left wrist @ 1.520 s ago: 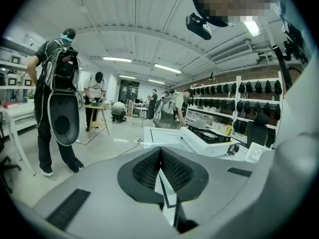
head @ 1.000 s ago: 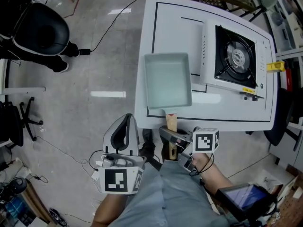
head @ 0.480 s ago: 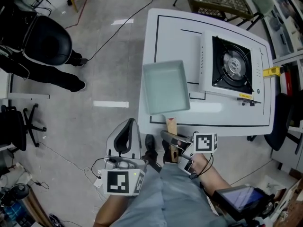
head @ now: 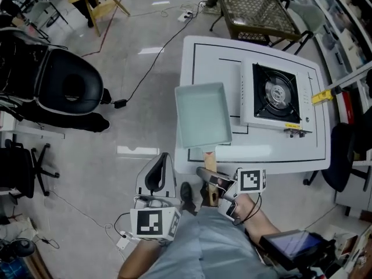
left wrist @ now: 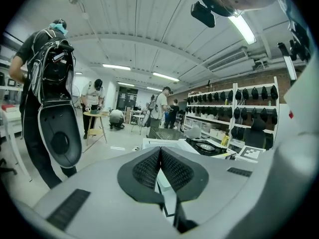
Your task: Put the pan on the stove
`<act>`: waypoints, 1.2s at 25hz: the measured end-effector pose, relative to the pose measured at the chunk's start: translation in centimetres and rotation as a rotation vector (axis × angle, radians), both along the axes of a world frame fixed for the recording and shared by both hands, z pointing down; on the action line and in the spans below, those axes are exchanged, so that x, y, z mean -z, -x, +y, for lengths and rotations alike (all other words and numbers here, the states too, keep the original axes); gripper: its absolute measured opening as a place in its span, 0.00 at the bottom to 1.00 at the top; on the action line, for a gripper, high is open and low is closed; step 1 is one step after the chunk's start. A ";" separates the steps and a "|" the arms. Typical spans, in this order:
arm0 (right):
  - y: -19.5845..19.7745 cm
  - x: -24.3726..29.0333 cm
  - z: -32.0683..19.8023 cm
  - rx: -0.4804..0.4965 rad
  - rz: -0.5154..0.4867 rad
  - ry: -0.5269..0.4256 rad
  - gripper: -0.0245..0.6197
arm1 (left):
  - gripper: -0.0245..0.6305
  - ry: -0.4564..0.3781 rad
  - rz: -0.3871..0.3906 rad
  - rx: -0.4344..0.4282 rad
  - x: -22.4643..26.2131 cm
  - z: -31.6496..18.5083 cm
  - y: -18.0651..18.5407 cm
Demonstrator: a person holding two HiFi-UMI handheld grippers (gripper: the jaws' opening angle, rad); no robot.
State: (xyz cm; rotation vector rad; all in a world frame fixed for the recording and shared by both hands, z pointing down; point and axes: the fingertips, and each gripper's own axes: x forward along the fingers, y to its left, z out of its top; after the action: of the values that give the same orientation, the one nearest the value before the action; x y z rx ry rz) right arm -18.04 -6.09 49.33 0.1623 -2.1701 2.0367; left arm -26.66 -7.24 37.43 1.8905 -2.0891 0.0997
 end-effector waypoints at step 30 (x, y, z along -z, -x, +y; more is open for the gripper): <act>-5.6 5.7 -4.4 -0.081 -0.064 -0.075 0.15 | 0.07 -0.090 -0.065 -0.118 4.9 -4.4 -7.3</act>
State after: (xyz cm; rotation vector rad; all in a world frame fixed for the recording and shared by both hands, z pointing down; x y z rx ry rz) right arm -12.40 -10.48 43.64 0.2000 -2.3163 2.0309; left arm -19.34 -11.68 32.57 2.0898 -2.0550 0.0975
